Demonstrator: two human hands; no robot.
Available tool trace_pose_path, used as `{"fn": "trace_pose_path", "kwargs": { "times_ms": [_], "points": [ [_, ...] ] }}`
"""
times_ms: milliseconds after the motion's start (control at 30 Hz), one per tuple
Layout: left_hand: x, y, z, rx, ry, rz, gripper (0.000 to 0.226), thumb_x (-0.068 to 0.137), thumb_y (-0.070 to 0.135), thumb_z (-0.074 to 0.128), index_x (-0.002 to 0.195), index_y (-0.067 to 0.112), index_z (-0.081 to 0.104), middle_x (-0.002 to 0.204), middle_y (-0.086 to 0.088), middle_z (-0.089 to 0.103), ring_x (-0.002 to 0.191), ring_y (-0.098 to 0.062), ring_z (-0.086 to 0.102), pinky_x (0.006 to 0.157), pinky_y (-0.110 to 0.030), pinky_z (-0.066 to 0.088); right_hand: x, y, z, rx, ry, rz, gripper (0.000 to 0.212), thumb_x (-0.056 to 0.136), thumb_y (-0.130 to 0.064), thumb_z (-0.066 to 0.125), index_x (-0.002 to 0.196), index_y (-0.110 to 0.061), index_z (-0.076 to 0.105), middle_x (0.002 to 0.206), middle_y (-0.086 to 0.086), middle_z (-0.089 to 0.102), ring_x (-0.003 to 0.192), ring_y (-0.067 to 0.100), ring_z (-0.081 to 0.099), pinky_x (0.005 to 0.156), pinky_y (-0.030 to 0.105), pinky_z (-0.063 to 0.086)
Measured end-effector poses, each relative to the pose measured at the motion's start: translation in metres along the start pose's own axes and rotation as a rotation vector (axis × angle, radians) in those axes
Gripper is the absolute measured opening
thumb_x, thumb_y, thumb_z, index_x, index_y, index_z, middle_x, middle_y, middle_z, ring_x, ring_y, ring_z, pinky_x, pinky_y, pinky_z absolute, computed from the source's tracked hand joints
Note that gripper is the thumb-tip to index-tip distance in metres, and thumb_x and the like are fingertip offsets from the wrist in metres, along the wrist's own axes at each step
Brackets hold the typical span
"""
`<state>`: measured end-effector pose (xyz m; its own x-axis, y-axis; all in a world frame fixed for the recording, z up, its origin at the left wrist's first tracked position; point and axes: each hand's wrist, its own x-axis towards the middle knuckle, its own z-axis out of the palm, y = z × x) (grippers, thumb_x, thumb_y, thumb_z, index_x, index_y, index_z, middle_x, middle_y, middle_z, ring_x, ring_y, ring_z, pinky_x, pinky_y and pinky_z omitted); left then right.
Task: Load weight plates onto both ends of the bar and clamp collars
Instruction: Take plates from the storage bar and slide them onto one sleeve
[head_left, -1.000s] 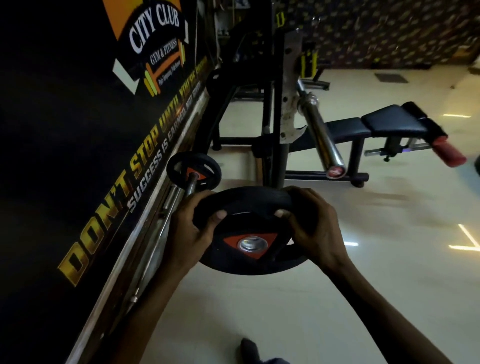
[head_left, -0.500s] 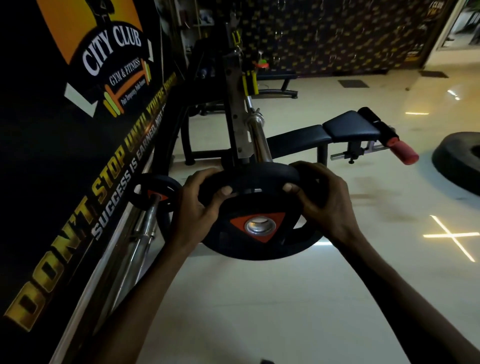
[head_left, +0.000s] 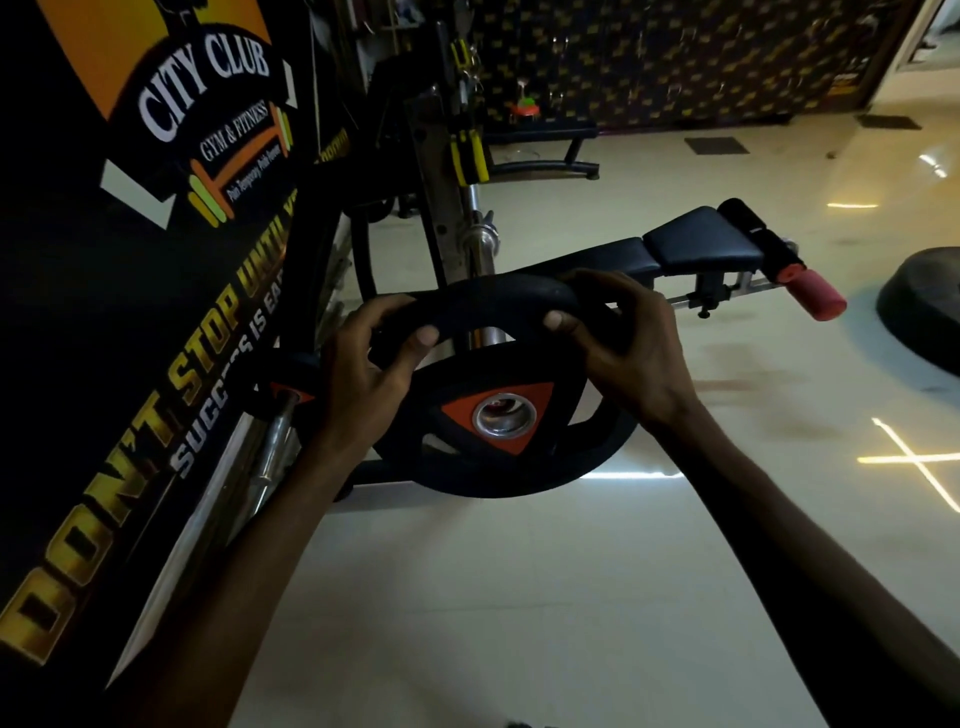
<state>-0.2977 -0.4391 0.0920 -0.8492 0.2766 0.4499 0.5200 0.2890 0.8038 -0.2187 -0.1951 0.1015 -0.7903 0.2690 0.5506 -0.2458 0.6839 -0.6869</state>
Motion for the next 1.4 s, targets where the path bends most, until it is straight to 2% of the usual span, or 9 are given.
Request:
{"fn": "trace_pose_path", "kwargs": {
  "times_ms": [167,300,433,533,667,767,833,1133,1400],
  "points": [
    [0.003,-0.009,-0.001,-0.031,0.024,-0.023,0.034,0.091,0.036,0.069,0.123,0.024,0.066,0.123,-0.001,0.070,0.119,-0.016,0.065,0.103,-0.049,0.054,0.005,0.006,0.010,0.035,-0.032,0.010,0.041,0.090,-0.029,0.076,0.129,-0.018,0.066,0.117,-0.011,0.065,0.107,0.004,0.061,0.089,0.014,0.050],
    [0.012,-0.017,0.003,-0.029,0.018,-0.030,0.036,0.092,0.036,0.069,0.125,0.023,0.065,0.125,0.001,0.069,0.121,-0.014,0.064,0.104,-0.047,0.054,0.013,0.013,0.014,0.028,-0.022,0.028,0.042,0.090,-0.028,0.077,0.129,-0.018,0.066,0.119,-0.005,0.069,0.108,0.006,0.063,0.085,0.003,0.045],
    [0.029,-0.032,0.010,-0.007,0.035,0.011,0.041,0.094,0.035,0.068,0.129,0.013,0.066,0.125,-0.001,0.069,0.122,-0.013,0.064,0.104,-0.043,0.054,0.025,0.022,0.023,0.029,0.002,0.004,0.042,0.090,-0.026,0.076,0.130,-0.015,0.066,0.120,-0.002,0.068,0.109,0.009,0.063,0.090,0.013,0.050],
    [0.041,-0.049,0.021,0.045,0.089,0.064,0.046,0.099,0.041,0.063,0.134,0.012,0.062,0.130,-0.004,0.067,0.124,-0.015,0.062,0.103,-0.043,0.054,0.032,0.033,0.035,0.016,0.072,-0.047,0.044,0.093,-0.029,0.072,0.134,-0.014,0.063,0.127,0.000,0.065,0.116,0.010,0.060,0.100,0.028,0.053],
    [0.042,-0.071,0.050,0.208,0.215,0.266,0.051,0.103,0.034,0.059,0.145,0.006,0.051,0.149,-0.008,0.052,0.143,-0.021,0.048,0.110,-0.048,0.048,0.026,0.056,0.058,-0.125,0.235,-0.273,0.050,0.096,-0.032,0.069,0.138,-0.006,0.059,0.143,0.010,0.055,0.135,0.024,0.051,0.107,0.049,0.046],
    [0.037,-0.089,0.070,0.441,0.304,0.375,0.079,0.097,0.050,0.060,0.157,0.007,0.033,0.164,-0.002,0.028,0.156,-0.010,0.022,0.124,-0.040,0.027,0.018,0.081,0.075,-0.358,0.275,-0.458,0.080,0.090,-0.049,0.072,0.149,-0.002,0.044,0.156,0.017,0.045,0.148,0.031,0.041,0.113,0.052,0.040],
    [0.042,-0.099,0.077,0.588,0.393,0.419,0.084,0.098,0.063,0.051,0.158,0.008,0.028,0.163,-0.004,0.026,0.154,-0.013,0.025,0.125,-0.033,0.019,0.021,0.096,0.082,-0.411,0.333,-0.498,0.085,0.089,-0.052,0.070,0.151,-0.004,0.038,0.158,0.017,0.043,0.149,0.031,0.040,0.112,0.052,0.042],
    [0.100,-0.131,0.091,0.774,0.469,0.508,0.101,0.091,0.073,0.054,0.158,0.004,0.024,0.162,-0.014,0.029,0.160,-0.011,0.010,0.127,-0.031,0.014,0.070,0.145,0.115,-0.416,0.429,-0.470,0.097,0.089,-0.058,0.066,0.163,-0.015,0.020,0.164,0.010,0.031,0.153,0.027,0.032,0.120,0.045,0.032],
    [0.188,-0.173,0.112,0.806,0.458,0.465,0.110,0.091,0.072,0.061,0.166,0.012,0.008,0.170,-0.008,0.018,0.160,-0.016,0.010,0.127,-0.035,0.017,0.154,0.180,0.141,-0.450,0.369,-0.424,0.092,0.089,-0.054,0.069,0.157,-0.008,0.028,0.164,0.013,0.031,0.154,0.027,0.029,0.119,0.052,0.034]
  ]
}}
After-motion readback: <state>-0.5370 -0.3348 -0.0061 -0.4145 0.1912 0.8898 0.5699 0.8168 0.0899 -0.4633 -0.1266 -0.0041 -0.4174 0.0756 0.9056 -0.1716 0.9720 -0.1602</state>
